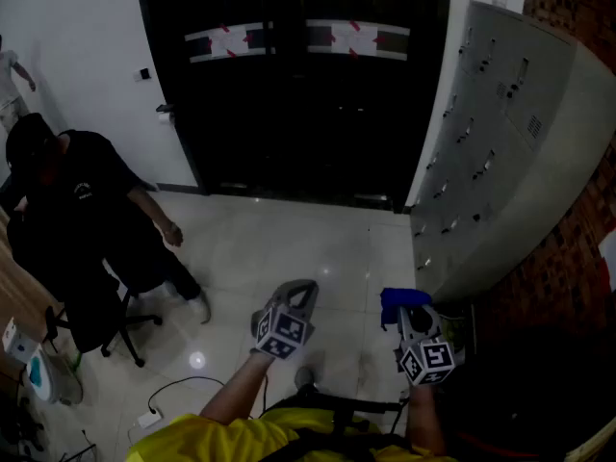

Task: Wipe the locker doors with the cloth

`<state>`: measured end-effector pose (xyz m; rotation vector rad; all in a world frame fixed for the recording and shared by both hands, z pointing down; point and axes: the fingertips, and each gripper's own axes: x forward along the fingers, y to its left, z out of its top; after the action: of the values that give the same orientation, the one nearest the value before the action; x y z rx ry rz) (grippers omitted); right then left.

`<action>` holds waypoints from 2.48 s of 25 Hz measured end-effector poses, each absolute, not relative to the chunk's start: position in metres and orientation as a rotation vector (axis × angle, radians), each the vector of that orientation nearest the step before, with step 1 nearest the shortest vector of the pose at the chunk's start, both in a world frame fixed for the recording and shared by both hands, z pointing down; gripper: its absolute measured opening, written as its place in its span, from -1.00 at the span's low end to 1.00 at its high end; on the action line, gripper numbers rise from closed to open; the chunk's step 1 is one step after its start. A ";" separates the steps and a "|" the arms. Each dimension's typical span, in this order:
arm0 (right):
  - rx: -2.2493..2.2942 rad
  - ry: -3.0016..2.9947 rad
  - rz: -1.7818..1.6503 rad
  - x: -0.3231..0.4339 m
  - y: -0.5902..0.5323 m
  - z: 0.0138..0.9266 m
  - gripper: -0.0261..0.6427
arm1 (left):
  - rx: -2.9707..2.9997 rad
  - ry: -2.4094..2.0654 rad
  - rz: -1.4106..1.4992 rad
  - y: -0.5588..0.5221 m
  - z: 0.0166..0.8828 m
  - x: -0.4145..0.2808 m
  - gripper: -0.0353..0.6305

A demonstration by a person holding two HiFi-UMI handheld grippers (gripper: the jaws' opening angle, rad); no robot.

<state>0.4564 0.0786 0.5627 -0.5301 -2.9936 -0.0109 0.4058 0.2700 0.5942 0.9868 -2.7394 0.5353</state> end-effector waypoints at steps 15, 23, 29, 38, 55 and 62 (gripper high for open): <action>-0.473 -2.988 -0.013 0.183 0.064 0.581 -0.71 | 0.999 -2.756 0.433 0.275 0.601 0.119 -0.89; -0.523 -3.004 -0.004 -0.032 -0.012 0.582 -0.71 | 0.956 -2.789 0.454 0.206 0.593 -0.078 -0.88; -0.522 -3.051 -0.011 -0.090 -0.004 0.541 -0.71 | 0.993 -2.823 0.458 0.204 0.551 -0.145 -0.88; -0.180 -3.095 0.057 -0.039 -0.163 0.535 -0.71 | 1.323 -2.678 0.552 0.012 0.545 -0.154 -0.88; 1.068 -3.080 -0.192 -0.115 -0.345 0.373 -0.71 | 2.488 -2.065 0.773 -0.286 0.480 -0.296 -0.88; 1.198 -3.247 -0.463 -0.137 -0.409 0.125 -0.71 | 2.742 -1.873 0.594 -0.350 0.441 -0.231 -0.89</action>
<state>-0.1370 -0.4086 0.1252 1.1980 -3.2472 -0.4628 -0.2305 -0.3499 0.4406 2.7419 -1.8732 0.5943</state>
